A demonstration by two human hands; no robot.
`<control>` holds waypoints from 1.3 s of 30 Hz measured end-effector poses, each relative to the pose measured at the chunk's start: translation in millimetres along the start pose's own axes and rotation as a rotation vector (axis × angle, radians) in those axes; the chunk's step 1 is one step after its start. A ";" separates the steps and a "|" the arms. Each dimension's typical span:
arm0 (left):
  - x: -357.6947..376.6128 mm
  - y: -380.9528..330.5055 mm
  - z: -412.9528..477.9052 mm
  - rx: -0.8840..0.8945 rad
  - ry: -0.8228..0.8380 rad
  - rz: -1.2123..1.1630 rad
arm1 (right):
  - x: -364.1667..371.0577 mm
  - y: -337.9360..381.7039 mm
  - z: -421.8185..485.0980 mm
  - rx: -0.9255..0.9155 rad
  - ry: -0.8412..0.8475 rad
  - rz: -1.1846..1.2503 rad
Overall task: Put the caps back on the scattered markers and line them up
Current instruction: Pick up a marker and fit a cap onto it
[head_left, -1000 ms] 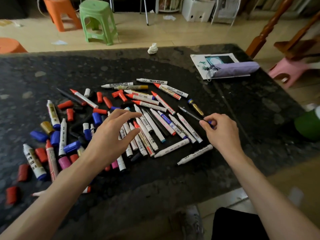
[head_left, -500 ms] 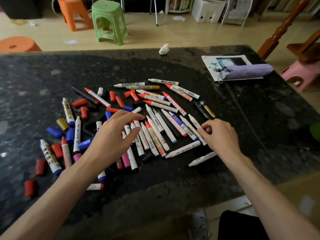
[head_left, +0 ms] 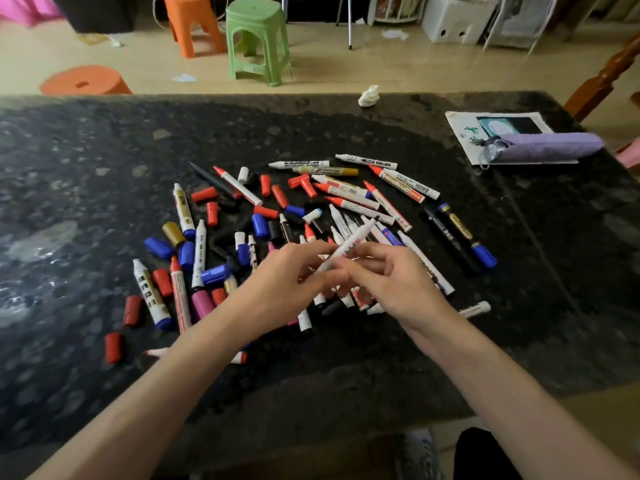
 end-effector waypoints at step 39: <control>-31.6 19.8 -10.4 -0.070 -0.140 0.150 | -40.1 24.4 -10.5 -0.378 -0.153 -0.416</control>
Point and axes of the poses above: each hand's wrist, its own z-axis towards the middle knuckle, its own x-axis out of the palm, y = z × x, the point moved 8 cm from there along z, towards the middle knuckle, and after that the axes turned 3 degrees about x, right-handed, at the moved point
